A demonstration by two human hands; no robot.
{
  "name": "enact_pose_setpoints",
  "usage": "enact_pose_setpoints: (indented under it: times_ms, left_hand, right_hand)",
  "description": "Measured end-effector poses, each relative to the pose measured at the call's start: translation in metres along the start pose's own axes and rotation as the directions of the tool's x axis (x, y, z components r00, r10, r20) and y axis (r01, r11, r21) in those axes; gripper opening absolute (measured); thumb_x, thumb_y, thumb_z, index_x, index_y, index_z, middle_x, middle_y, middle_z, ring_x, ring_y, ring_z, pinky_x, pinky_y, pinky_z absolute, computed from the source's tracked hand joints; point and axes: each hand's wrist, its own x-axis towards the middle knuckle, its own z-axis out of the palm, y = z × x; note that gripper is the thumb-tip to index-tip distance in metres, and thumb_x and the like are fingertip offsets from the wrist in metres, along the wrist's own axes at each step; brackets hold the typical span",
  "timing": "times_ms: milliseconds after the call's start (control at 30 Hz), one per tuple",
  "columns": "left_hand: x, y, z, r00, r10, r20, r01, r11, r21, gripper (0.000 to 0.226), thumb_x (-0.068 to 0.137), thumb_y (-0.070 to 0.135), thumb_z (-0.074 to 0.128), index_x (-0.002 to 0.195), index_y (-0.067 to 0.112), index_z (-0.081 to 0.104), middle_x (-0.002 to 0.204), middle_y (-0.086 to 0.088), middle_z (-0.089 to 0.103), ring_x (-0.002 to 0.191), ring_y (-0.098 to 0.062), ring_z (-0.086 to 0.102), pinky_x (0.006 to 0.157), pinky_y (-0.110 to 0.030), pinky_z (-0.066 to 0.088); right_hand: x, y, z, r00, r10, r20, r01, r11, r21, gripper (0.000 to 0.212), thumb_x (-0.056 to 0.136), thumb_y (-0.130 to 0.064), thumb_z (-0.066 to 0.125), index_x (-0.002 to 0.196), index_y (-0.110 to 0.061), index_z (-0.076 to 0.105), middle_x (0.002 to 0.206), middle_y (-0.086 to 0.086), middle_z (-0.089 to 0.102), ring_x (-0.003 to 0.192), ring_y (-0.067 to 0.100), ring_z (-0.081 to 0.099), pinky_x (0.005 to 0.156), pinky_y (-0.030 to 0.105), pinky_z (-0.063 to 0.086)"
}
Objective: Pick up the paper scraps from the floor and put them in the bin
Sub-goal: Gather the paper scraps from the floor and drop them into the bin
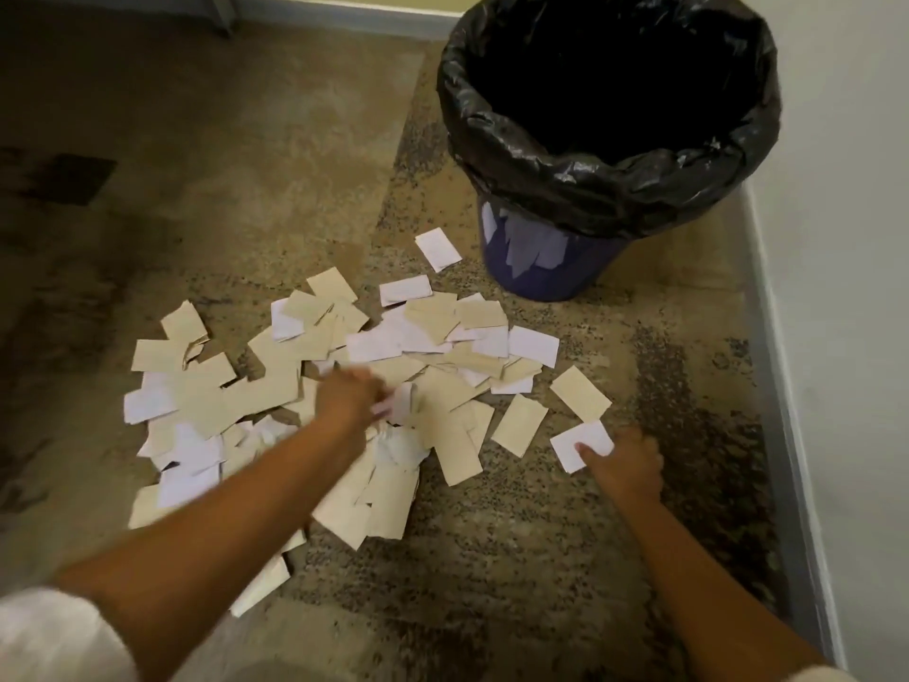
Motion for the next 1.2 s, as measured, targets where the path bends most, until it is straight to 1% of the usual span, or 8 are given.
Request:
enact_pose_setpoints:
  times_ms: [133, 333, 467, 633, 767, 967, 1100, 1200]
  left_hand:
    - [0.011, -0.105, -0.028, 0.972, -0.184, -0.142, 0.199, 0.976, 0.094, 0.019, 0.091, -0.003, 0.048, 0.106, -0.007, 0.059, 0.072, -0.01, 0.051, 0.062, -0.018, 0.048, 0.059, -0.031, 0.044]
    - [0.015, -0.165, -0.042, 0.969, -0.123, -0.217, 0.203, 0.894, 0.399, 0.022, 0.085, 0.006, 0.056, 0.064, 0.013, 0.053, 0.073, -0.009, 0.055, 0.072, -0.025, 0.053, 0.076, -0.036, 0.047]
    - [0.017, -0.166, -0.032, 0.975, 0.01, -0.223, 0.138, 0.759, 0.637, 0.028, 0.086, 0.013, 0.049, 0.109, -0.002, 0.054, 0.108, -0.019, 0.057, 0.1, -0.033, 0.055, 0.084, -0.038, 0.05]
    - [0.027, -0.163, -0.03, 0.978, 0.136, -0.158, 0.019, 0.696, 0.718, 0.039, 0.084, 0.016, 0.056, 0.119, 0.004, 0.047, 0.118, -0.016, 0.051, 0.103, -0.031, 0.053, 0.079, -0.036, 0.046]
    - [0.019, -0.163, -0.023, 0.956, 0.132, -0.26, 0.128, 0.613, 0.78, 0.051, 0.081, 0.028, 0.062, 0.124, 0.007, 0.043, 0.126, -0.015, 0.045, 0.117, -0.032, 0.046, 0.095, -0.041, 0.044]
    - [0.017, -0.163, -0.017, 0.953, 0.09, -0.288, 0.186, 0.575, 0.797, 0.043, 0.088, 0.034, 0.056, 0.125, 0.015, 0.044, 0.127, -0.006, 0.047, 0.121, -0.026, 0.046, 0.098, -0.042, 0.038]
    - [0.022, -0.164, -0.026, 0.975, 0.12, -0.189, 0.07, 0.638, 0.767, 0.021, 0.087, 0.03, 0.056, 0.105, 0.019, 0.056, 0.112, -0.004, 0.058, 0.105, -0.025, 0.056, 0.094, -0.04, 0.045]
    - [0.024, -0.167, -0.031, 0.986, 0.167, 0.013, -0.124, 0.675, 0.727, 0.021, 0.089, 0.024, 0.056, 0.109, 0.02, 0.06, 0.11, -0.004, 0.065, 0.097, -0.022, 0.059, 0.077, -0.028, 0.048]
  right_hand:
    - [0.0, 0.0, 0.011, 1.0, -0.01, -0.017, 0.007, 0.992, -0.125, 0.088, 0.076, -0.058, 0.067, 0.139, -0.006, 0.033, 0.141, 0.018, 0.036, 0.13, 0.036, 0.037, 0.101, 0.049, 0.039]
    - [0.008, 0.01, 0.011, 0.978, -0.208, 0.009, 0.208, 0.978, 0.036, 0.031, 0.087, -0.028, 0.065, 0.104, -0.003, 0.062, 0.116, 0.017, 0.059, 0.112, 0.032, 0.05, 0.095, 0.037, 0.042]
    - [0.014, 0.013, -0.005, 0.941, -0.311, -0.13, 0.334, 0.914, 0.231, 0.015, 0.087, -0.017, 0.066, 0.089, -0.002, 0.062, 0.098, 0.015, 0.062, 0.104, 0.032, 0.051, 0.091, 0.04, 0.041]
    - [0.034, -0.001, -0.017, 0.888, -0.439, -0.134, 0.439, 0.898, -0.031, 0.014, 0.087, -0.022, 0.065, 0.097, -0.013, 0.068, 0.128, 0.013, 0.054, 0.121, 0.034, 0.043, 0.095, 0.035, 0.034]
    - [0.043, -0.021, -0.01, 0.906, -0.423, 0.027, 0.422, 0.895, -0.141, 0.002, 0.09, -0.021, 0.06, 0.092, -0.02, 0.061, 0.136, 0.014, 0.047, 0.131, 0.032, 0.037, 0.104, 0.038, 0.035]
    - [0.035, -0.015, 0.007, 0.9, -0.419, 0.121, 0.434, 0.833, -0.343, 0.024, 0.096, -0.017, 0.047, 0.078, -0.034, 0.048, 0.116, 0.002, 0.059, 0.111, 0.025, 0.049, 0.076, 0.026, 0.03]
    - [0.031, -0.012, 0.015, 0.911, -0.413, 0.027, 0.403, 0.87, -0.283, 0.013, 0.092, -0.02, 0.056, 0.102, -0.028, 0.059, 0.125, 0.006, 0.055, 0.118, 0.026, 0.045, 0.088, 0.03, 0.037]
    - [0.027, -0.012, 0.018, 0.932, -0.361, -0.017, 0.356, 0.926, -0.121, 0.044, 0.084, -0.023, 0.069, 0.124, -0.016, 0.053, 0.135, 0.015, 0.046, 0.125, 0.033, 0.039, 0.095, 0.038, 0.039]
